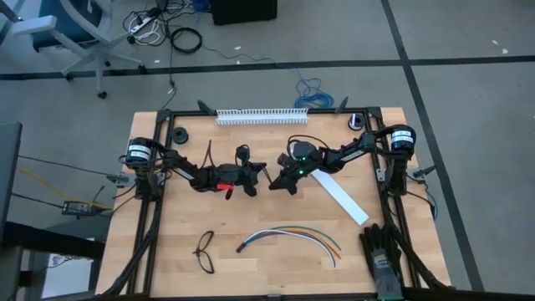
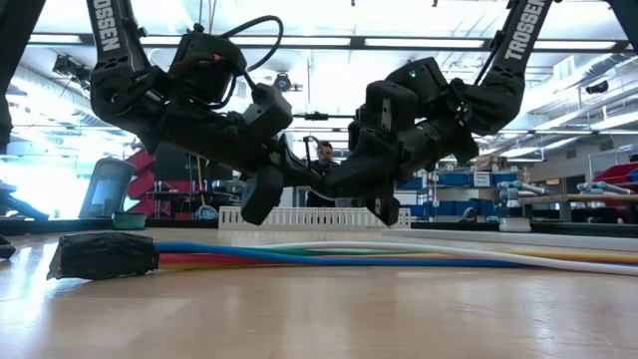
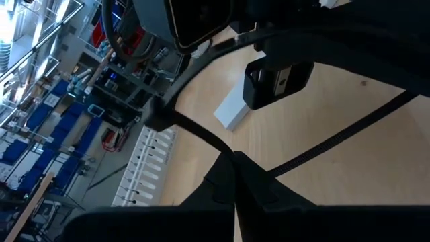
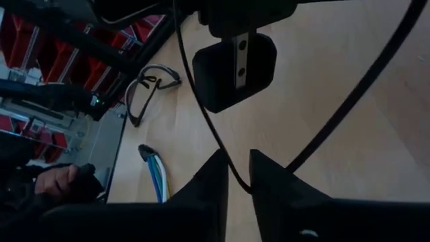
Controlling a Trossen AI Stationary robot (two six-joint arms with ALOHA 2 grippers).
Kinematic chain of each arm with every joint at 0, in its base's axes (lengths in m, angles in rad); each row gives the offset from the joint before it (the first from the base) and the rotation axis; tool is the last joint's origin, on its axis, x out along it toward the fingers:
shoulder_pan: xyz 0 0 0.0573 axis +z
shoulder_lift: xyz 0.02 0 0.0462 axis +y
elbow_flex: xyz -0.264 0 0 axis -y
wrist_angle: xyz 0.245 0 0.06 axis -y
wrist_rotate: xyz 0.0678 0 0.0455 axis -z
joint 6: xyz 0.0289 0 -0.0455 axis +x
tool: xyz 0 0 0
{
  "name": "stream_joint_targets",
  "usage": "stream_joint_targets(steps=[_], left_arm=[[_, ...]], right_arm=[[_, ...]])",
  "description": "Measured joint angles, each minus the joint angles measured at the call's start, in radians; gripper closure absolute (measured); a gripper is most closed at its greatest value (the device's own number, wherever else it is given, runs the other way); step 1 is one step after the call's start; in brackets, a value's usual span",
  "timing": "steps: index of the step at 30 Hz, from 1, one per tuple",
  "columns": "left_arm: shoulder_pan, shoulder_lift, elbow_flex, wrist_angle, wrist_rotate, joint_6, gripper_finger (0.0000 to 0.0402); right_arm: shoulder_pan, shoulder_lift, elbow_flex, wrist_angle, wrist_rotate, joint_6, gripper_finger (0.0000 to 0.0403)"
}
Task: Ziptie cables
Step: Wrap the zip tie around the cable wires
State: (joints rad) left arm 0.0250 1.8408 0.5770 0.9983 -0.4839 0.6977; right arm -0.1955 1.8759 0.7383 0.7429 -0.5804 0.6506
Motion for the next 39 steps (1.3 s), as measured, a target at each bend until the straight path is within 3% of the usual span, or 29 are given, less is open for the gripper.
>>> stream_joint_targets(steps=[9,27,39], left_arm=[[0.0,0.0,0.0,-0.014,0.002,-0.026,0.0402],[0.0,0.0,0.0,-0.048,0.017,-0.047,0.0402],[0.002,0.0,0.0,-0.099,0.037,-0.076,0.0402]], right_arm=[[0.0,0.0,0.0,0.001,-0.001,-0.044,0.0311],[-0.012,0.0,0.0,0.078,0.044,-0.112,0.0311],[-0.032,-0.02,0.0,-0.15,-0.002,-0.498,0.0312]])
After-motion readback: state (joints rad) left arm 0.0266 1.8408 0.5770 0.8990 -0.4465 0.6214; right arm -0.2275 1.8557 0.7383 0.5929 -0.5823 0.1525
